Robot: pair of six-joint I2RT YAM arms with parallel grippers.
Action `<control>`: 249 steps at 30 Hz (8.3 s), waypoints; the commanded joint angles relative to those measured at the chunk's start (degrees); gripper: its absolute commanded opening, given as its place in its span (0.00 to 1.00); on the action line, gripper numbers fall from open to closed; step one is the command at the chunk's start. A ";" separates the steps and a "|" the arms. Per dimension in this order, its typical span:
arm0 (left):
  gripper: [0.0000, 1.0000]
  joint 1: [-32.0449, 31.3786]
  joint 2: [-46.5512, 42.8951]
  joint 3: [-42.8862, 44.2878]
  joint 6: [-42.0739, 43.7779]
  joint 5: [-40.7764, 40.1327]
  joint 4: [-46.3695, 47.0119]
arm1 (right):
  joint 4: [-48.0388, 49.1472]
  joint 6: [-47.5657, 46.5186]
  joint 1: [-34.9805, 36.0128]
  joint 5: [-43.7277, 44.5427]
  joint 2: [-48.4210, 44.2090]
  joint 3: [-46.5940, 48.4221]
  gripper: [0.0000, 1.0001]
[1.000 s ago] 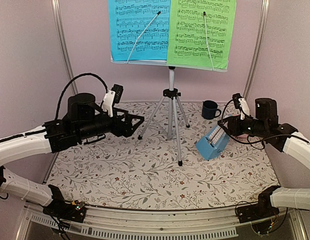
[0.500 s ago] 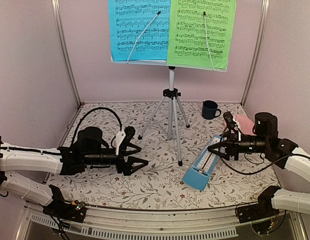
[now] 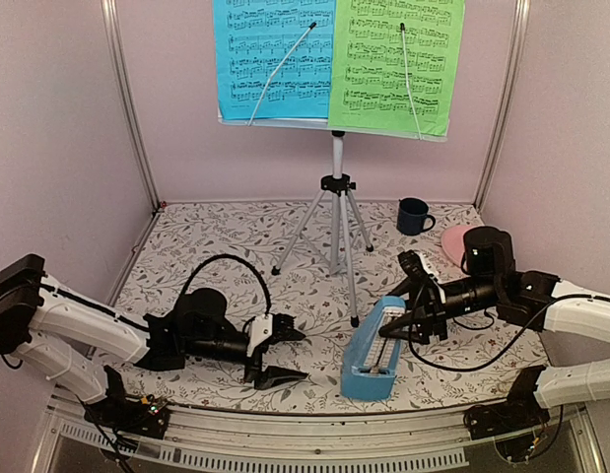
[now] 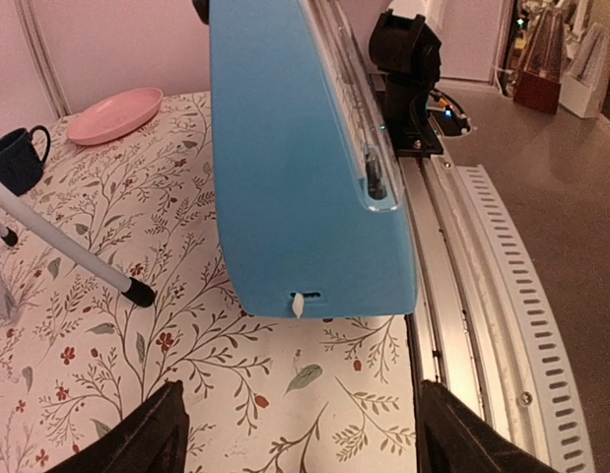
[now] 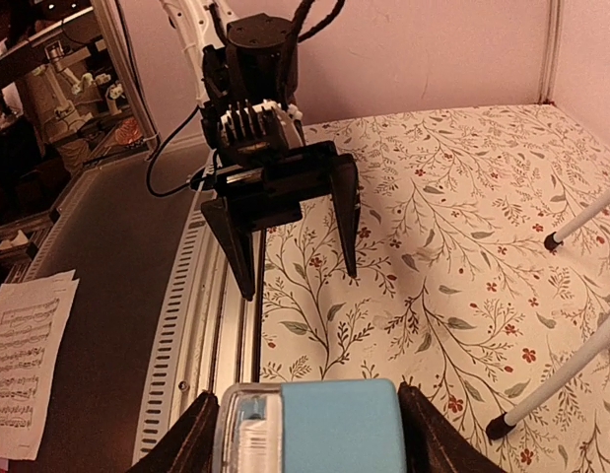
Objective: Set up the instrument practice props
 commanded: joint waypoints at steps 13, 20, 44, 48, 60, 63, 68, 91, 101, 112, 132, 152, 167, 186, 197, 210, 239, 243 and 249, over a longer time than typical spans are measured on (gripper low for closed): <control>0.91 -8.17 6.00 -3.97 10.18 -12.06 13.78 | 2.74 -17.47 11.20 7.77 -0.16 8.96 0.26; 0.94 -11.88 8.20 -3.65 10.64 -16.62 17.10 | 1.90 -20.81 13.66 9.71 -0.09 9.96 0.25; 0.87 -7.23 10.47 1.85 19.22 -8.69 10.20 | -8.75 -28.22 20.59 12.58 3.74 16.60 0.22; 0.85 -5.91 10.90 2.51 18.97 -7.58 9.05 | -8.84 -28.32 21.21 12.81 3.91 17.15 0.22; 0.80 -2.86 13.24 5.82 17.51 -3.62 6.93 | -9.43 -29.48 22.60 13.80 4.93 17.82 0.21; 0.73 -2.44 13.30 5.91 17.57 -2.45 7.05 | -9.50 -29.20 22.69 13.90 4.89 17.78 0.21; 0.52 -1.49 13.24 5.99 17.27 -0.85 6.87 | -8.75 -28.90 22.66 14.32 4.41 17.21 0.20; 0.86 3.34 -5.59 -9.69 -3.24 -19.14 16.06 | 13.99 1.78 22.64 44.11 22.06 18.94 0.13; 0.87 3.37 -14.72 -11.22 -13.80 -33.00 8.25 | 17.20 13.94 22.68 59.78 33.33 25.50 0.16; 0.88 3.37 -18.46 -12.25 -16.41 -37.72 4.17 | 15.13 21.35 23.46 68.48 41.52 31.52 0.29; 0.91 0.10 -3.76 -3.14 -21.10 -34.24 6.59 | 24.37 25.20 22.58 65.56 24.98 15.52 0.99; 0.84 -0.38 14.07 10.61 -23.77 -37.24 8.11 | 29.07 38.79 18.18 61.61 7.68 -13.93 0.99; 0.40 -0.49 14.62 12.72 -24.48 -38.55 8.80 | 34.93 35.75 18.24 56.39 14.06 -14.21 1.00; 0.09 -0.94 4.40 12.28 -26.73 -41.49 8.25 | 39.11 34.94 18.39 51.05 29.07 -8.16 0.69; 0.00 -1.07 3.87 12.20 -27.51 -40.21 8.90 | 39.56 29.52 21.69 52.66 34.02 -2.88 0.52; 0.00 -1.24 2.73 12.20 -27.52 -40.33 7.80 | 27.46 31.25 22.57 64.98 37.91 3.66 0.33; 0.00 -1.19 3.12 12.80 -26.59 -38.37 7.80 | 26.83 22.55 22.66 63.33 36.21 2.35 0.00; 0.00 -1.23 2.90 12.81 -26.34 -36.98 8.06 | 26.71 21.97 22.68 63.26 37.05 2.97 0.01; 0.00 -1.17 2.57 13.04 -25.95 -34.47 8.64 | 25.96 22.02 22.65 64.31 38.45 4.14 0.07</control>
